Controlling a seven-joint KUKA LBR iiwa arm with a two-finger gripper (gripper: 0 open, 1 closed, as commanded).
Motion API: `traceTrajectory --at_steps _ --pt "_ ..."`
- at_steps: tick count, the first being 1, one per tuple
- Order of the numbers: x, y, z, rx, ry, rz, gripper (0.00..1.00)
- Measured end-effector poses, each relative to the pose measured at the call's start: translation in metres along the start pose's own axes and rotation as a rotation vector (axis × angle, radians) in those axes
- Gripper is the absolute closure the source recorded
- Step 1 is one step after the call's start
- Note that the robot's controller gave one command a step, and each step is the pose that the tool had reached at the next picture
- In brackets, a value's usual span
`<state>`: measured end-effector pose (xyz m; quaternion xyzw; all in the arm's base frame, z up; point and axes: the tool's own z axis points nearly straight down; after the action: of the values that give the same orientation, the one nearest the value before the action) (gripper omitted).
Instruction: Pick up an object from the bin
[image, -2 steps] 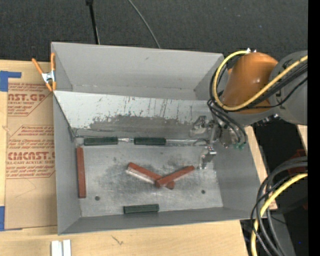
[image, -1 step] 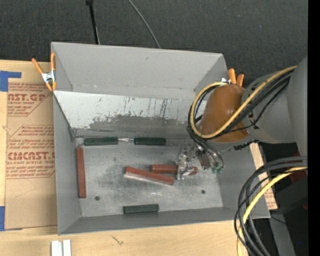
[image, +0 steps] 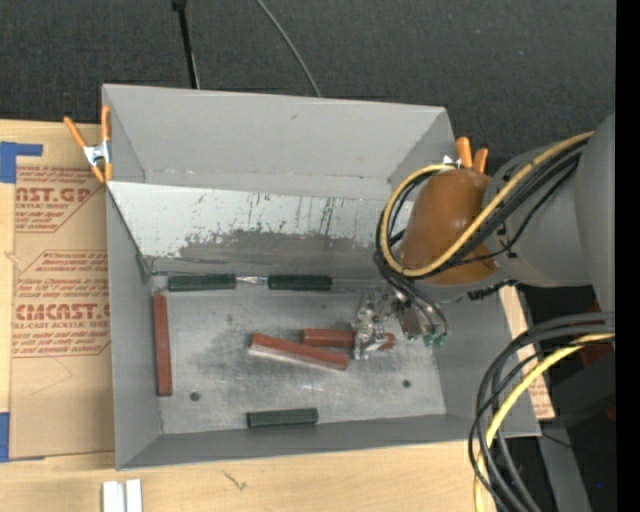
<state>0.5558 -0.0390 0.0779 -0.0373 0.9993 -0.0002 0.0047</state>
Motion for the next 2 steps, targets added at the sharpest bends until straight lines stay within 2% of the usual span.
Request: traceTrajectory --at_steps 1,2 --pt "-0.0264 0.0230 -0.1194 -0.001 0.006 -0.030 1.00" --pt "-0.0264 0.0229 -0.1193 -0.001 0.007 -0.029 1.00"
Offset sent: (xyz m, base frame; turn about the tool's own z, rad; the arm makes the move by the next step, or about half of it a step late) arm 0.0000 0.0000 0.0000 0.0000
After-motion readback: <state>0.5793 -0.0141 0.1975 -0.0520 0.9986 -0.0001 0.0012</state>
